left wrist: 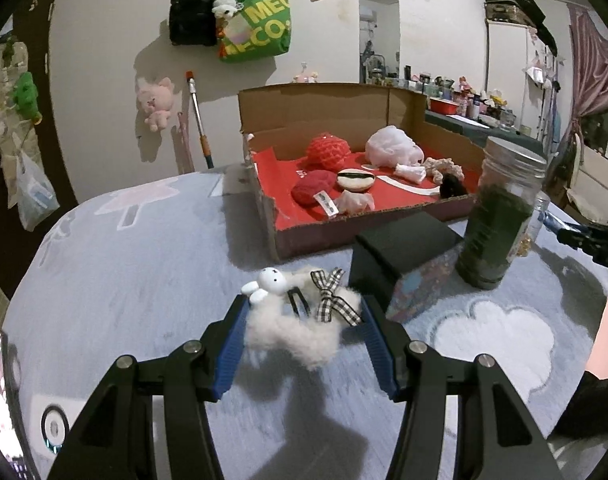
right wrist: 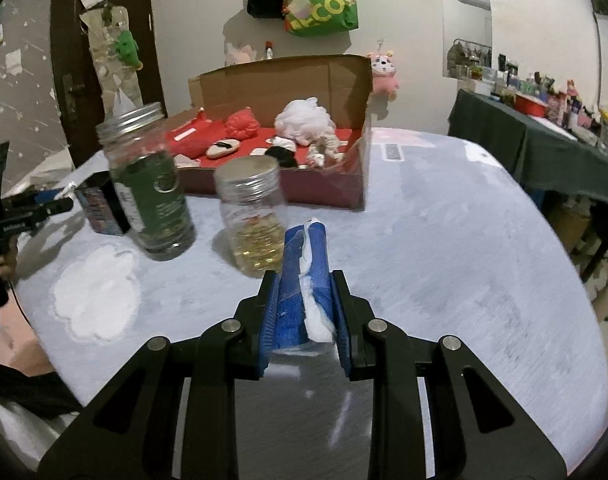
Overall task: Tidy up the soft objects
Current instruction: 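Carry the plush toy and blue-and-white item up and over the red-lined box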
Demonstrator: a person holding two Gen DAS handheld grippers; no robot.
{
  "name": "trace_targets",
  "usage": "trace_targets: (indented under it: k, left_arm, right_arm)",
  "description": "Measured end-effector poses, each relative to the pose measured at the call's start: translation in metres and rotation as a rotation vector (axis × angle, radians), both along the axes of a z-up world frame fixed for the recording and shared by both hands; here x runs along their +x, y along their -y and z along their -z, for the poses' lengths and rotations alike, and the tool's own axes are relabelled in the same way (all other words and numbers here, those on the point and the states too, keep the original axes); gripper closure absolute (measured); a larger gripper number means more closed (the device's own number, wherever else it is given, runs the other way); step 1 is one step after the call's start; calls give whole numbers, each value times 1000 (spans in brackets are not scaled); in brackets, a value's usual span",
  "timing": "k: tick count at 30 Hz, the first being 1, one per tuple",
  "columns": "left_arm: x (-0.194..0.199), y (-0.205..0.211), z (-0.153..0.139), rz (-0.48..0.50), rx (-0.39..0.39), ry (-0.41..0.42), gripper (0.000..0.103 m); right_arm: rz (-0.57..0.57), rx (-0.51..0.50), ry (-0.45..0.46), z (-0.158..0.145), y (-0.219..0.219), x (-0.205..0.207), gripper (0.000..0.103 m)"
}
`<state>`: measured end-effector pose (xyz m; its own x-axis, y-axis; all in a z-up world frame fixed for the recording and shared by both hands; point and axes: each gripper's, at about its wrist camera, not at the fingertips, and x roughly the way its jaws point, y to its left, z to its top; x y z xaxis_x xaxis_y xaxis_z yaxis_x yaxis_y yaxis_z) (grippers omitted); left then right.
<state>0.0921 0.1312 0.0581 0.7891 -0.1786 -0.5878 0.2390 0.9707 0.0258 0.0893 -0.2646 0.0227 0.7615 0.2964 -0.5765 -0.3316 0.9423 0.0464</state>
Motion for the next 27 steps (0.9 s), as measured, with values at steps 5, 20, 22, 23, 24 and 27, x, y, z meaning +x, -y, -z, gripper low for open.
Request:
trace_targets:
  k: [5, 20, 22, 23, 24, 27]
  left_arm:
    - [13, -1, -6, 40, 8, 9, 45]
    - [52, 10, -36, 114, 56, 33, 45]
    - [59, 13, -41, 121, 59, 34, 45]
    - [62, 14, -43, 127, 60, 35, 45]
    - [66, 16, -46, 133, 59, 36, 45]
    - [78, 20, -52, 152, 43, 27, 45]
  right_arm:
    - [-24, -36, 4, -5, 2, 13, 79]
    - [-143, -63, 0, -33, -1, 59, 79]
    - [-163, -66, 1, -39, -4, 68, 79]
    - [-168, -70, 1, -41, -5, 72, 79]
    - [-175, -74, 3, -44, -7, 77, 79]
    - [-196, -61, -8, -51, -9, 90, 79]
